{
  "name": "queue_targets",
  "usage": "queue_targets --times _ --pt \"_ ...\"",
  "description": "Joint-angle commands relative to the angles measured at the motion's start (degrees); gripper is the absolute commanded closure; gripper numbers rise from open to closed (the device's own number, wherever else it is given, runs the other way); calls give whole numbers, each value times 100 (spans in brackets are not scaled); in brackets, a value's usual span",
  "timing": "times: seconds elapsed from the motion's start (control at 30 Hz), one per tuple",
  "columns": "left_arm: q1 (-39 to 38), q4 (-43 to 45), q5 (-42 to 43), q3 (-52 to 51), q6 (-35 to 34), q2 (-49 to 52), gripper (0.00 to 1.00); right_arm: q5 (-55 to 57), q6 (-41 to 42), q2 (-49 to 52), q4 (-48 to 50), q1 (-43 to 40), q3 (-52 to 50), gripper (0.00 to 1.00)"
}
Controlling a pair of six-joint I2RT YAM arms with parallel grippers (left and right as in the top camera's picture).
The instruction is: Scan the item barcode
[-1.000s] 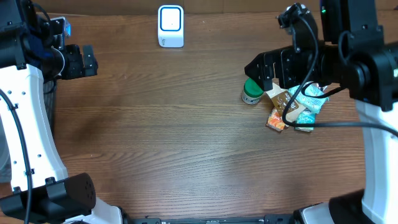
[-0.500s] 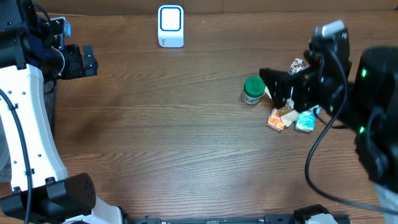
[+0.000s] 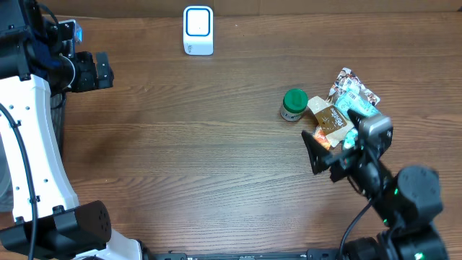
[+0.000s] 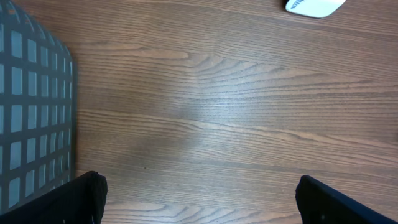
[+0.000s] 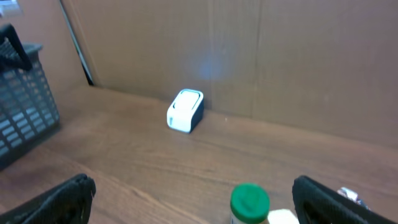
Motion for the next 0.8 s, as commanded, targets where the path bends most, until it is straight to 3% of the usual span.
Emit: queue_targets --times 0.0,0.37,0.77 --pt "4 20 46 -22 125 -11 0 0 184 -603 439 -44 -774 0" --pt "4 20 46 -22 125 -11 0 428 184 -2184 2057 -44 -3130 0" --pt "4 20 46 -22 125 -11 0 428 184 -2970 1832 -42 -3875 0"
